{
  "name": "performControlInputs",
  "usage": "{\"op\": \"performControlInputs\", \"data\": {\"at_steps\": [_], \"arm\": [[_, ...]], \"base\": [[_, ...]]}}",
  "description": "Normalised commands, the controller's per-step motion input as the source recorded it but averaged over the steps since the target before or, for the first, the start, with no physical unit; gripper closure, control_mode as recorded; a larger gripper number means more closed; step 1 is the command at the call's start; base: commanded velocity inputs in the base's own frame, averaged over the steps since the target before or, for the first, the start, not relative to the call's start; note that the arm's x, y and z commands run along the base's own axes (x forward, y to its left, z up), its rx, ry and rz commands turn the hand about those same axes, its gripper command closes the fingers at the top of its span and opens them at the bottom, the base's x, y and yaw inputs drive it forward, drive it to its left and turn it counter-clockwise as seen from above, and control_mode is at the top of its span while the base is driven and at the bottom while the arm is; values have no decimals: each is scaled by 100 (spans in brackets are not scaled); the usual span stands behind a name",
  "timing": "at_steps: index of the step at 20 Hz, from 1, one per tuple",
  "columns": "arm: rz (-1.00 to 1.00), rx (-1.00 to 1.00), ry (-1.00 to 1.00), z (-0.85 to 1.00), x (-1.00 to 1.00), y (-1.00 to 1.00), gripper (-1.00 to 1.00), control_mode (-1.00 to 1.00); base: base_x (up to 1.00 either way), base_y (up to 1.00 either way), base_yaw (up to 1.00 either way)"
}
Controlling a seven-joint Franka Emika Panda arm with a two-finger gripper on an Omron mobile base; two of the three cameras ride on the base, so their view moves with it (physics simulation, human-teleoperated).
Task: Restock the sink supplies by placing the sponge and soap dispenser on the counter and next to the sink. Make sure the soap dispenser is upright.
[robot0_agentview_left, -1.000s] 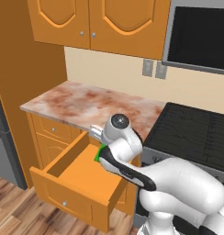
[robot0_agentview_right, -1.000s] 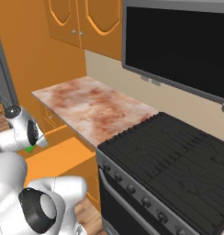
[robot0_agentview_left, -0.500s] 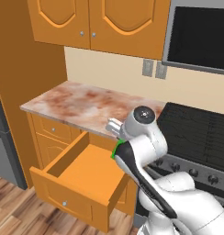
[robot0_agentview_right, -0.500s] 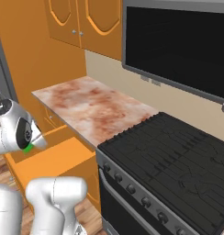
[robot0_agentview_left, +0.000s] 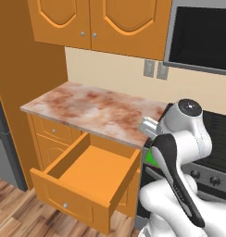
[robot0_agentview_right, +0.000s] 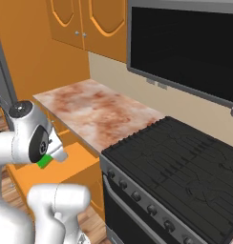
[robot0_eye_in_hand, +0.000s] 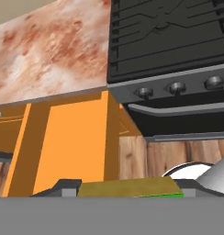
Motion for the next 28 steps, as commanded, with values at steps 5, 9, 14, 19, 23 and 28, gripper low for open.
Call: {"op": "performControlInputs", "data": {"at_steps": [5,9,14,19,23,28], "arm": [[0,0,3,0,2,-3,100,-100],[0,0,0,0,0,0,100,-100],[-10,0,0,0,-11,0,100,-100],[-21,0,0,0,-41,2,100,100],[0,0,0,0,0,0,100,100],[0,0,0,0,0,0,100,100]], "base": [[0,0,0],[0,0,0],[0,0,0],[-16,0,-8],[-76,-16,-50],[-59,-61,-51]]}}
